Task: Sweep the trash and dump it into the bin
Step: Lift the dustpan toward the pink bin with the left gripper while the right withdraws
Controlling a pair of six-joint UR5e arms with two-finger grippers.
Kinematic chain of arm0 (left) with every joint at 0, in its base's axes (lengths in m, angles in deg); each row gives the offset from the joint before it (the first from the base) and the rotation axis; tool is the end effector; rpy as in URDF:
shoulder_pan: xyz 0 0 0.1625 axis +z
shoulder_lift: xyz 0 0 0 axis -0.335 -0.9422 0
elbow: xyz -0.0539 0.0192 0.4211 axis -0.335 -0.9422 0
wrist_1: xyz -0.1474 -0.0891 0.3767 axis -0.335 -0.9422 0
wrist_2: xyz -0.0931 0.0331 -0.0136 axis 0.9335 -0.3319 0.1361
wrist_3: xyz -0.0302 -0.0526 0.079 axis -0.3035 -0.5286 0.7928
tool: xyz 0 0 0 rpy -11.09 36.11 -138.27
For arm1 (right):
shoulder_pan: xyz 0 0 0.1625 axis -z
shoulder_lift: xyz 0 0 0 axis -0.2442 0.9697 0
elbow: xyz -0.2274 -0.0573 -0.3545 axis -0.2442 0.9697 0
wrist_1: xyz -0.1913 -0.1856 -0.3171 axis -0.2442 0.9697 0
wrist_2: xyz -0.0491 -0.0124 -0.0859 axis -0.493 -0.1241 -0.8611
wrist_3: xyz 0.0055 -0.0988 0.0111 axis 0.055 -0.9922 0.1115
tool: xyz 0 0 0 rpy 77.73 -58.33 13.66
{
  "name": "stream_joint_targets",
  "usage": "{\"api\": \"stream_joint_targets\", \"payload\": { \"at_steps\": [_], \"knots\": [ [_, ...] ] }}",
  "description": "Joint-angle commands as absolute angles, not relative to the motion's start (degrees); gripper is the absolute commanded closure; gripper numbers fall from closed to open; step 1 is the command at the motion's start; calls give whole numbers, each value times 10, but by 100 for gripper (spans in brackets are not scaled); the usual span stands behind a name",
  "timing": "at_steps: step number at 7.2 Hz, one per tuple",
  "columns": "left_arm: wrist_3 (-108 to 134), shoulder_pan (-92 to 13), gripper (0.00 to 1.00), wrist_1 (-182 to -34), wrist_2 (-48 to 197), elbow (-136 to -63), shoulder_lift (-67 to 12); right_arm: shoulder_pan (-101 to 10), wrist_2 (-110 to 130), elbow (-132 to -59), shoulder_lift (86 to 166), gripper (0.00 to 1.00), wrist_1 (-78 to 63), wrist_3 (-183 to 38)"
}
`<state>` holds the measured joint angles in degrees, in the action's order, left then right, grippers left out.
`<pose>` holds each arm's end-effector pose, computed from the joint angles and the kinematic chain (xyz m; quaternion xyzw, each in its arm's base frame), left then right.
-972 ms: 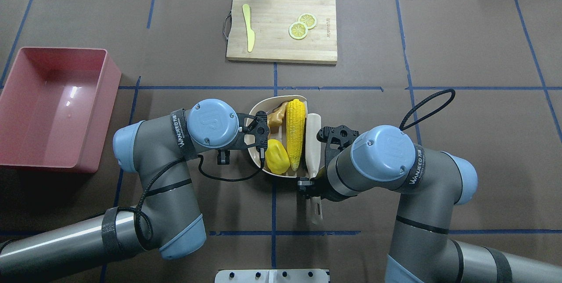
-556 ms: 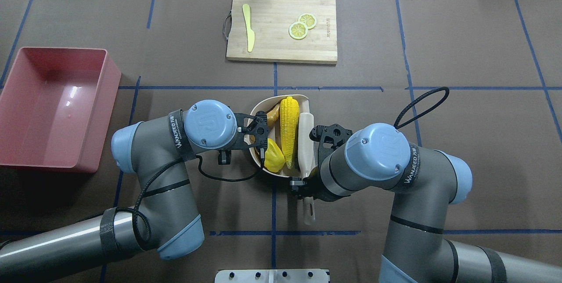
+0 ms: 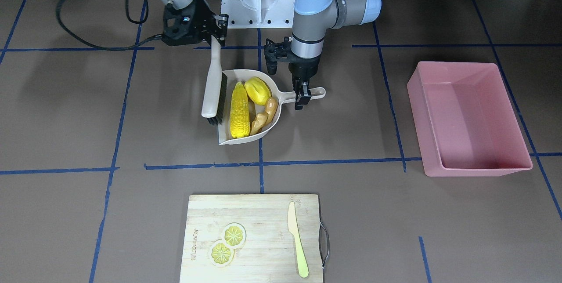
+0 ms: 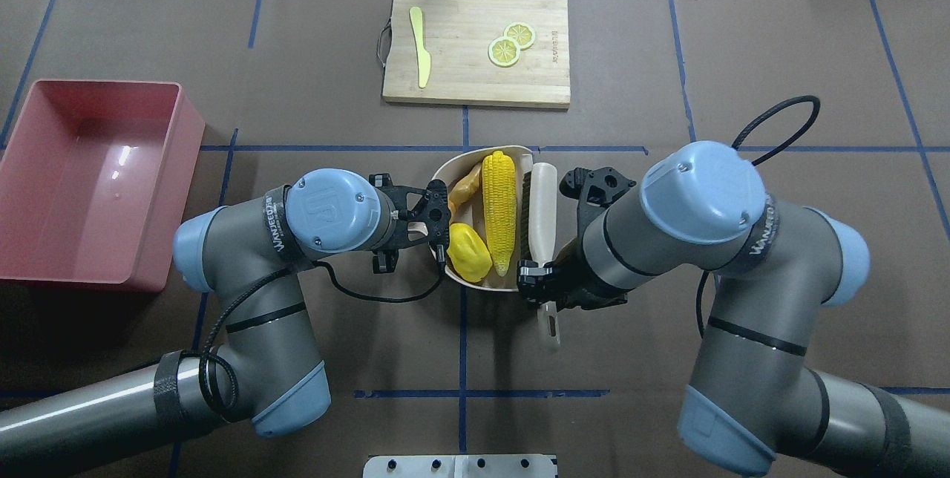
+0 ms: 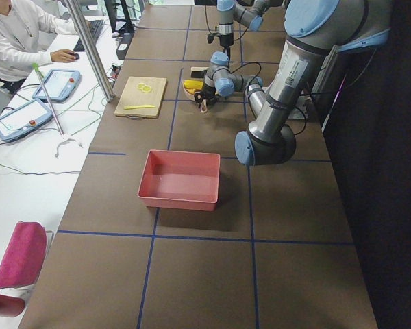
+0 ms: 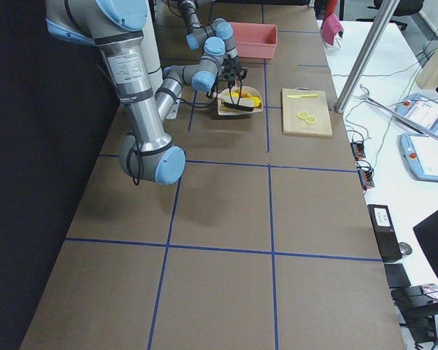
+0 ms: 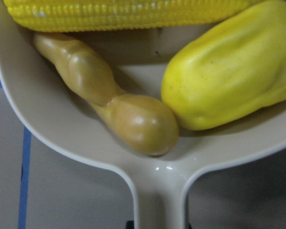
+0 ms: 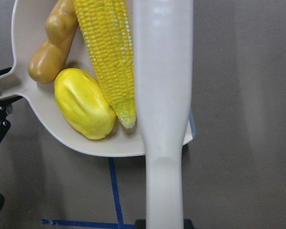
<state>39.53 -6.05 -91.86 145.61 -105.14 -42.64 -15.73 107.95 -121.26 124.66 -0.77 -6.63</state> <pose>0.5538 -0.4088 0.2336 0.3832 0.2106 0.5624 0.7017 -0.4217 -0.3374 0.2176 -0.0719 -0.5092 0.0392 0.8567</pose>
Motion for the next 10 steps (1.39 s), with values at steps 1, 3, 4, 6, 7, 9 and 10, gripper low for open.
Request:
{"api": "stream_joint_targets", "payload": {
  "at_steps": [1,3,4,6,7,9,10],
  "knots": [
    [373,-79,89,-926,1460,-1073,-424,-234,1140,-1287,1316,100,-2,-67],
    [373,-133,89,-926,1522,-1130,-373,-286,1146,-1313,1380,100,-2,-69],
    [379,-166,89,-925,1563,-1165,-337,-308,1146,-1315,1400,100,-2,-89],
    [425,-248,88,-926,1628,-1230,-252,-351,1148,-1318,1459,100,-3,-178],
    [478,-288,88,-927,1634,-1254,-202,-373,1152,-1321,1493,100,-6,-224],
    [603,-387,88,-926,1689,-1246,-148,-398,1154,-1319,1533,100,-7,-293],
    [682,-444,88,-926,1716,-1229,-125,-410,1154,-1320,1551,100,-8,-319]
  ]
}}
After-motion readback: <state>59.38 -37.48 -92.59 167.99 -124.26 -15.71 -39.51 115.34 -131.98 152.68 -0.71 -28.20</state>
